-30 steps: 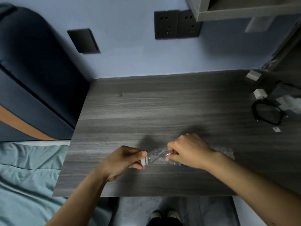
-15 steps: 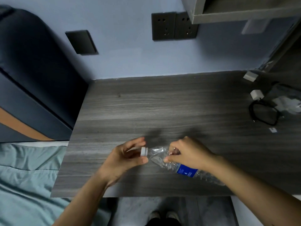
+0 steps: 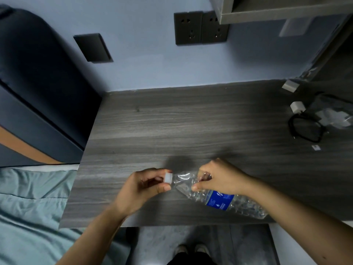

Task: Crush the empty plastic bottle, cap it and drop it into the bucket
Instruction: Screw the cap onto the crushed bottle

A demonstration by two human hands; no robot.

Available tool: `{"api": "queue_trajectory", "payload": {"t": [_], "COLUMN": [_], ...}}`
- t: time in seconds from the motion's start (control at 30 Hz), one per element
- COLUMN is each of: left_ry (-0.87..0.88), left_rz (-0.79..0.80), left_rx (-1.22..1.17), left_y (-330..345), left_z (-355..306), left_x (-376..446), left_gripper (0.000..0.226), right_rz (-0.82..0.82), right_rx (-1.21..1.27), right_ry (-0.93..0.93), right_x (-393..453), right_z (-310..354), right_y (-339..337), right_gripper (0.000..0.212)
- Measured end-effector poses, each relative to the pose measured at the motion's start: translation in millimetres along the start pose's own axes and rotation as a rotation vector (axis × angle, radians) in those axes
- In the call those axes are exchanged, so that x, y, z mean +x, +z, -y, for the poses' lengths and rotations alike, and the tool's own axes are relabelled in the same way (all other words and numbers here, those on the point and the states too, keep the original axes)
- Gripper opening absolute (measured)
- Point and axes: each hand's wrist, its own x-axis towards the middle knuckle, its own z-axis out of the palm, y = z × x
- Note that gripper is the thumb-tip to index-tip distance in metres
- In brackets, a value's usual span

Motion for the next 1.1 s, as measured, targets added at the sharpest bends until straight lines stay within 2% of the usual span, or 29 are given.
{"api": "queue_trajectory", "payload": {"t": [0.23, 0.43, 0.53, 0.67, 0.77, 0.87, 0.97, 1.1], "left_ry": [-0.010, -0.081, -0.127, -0.352, -0.434, -0.399, -0.273, -0.129], "left_rz": [0.048, 0.060, 0.091, 0.053, 0.050, 0.002, 0.026, 0.042], "left_rx": [0.011, 0.009, 0.008, -0.176, -0.249, -0.247, -0.150, -0.073], "left_y": [-2.5, -5.5, -4.7, 0.9, 1.5, 1.8, 1.8, -1.9], "left_z": [-0.8, -4.1, -6.8, -0.3, 4.2, 3.7, 1.7, -2.9], "left_x": [-7.7, -7.2, -7.5, -6.0, -7.9, -11.5, -15.6, -20.4], "left_gripper": [0.041, 0.019, 0.016, 0.023, 0.028, 0.025, 0.024, 0.034], "right_rz": [0.076, -0.060, -0.095, -0.192, -0.184, -0.141, -0.062, 0.048], "right_rx": [0.102, -0.083, -0.128, -0.316, -0.340, -0.265, -0.099, 0.074], "right_ry": [0.012, 0.019, 0.008, -0.069, -0.093, -0.059, 0.007, 0.006], "right_x": [-4.2, -9.6, -12.9, -15.0, -12.9, -11.9, -12.0, -11.2], "right_z": [1.9, 7.9, 9.5, 12.4, 14.0, 12.1, 7.4, 7.6], "right_y": [5.7, 13.0, 14.2, 19.0, 24.3, 26.0, 22.1, 16.8], "right_gripper": [0.025, 0.033, 0.033, 0.034, 0.034, 0.034, 0.028, 0.025]}}
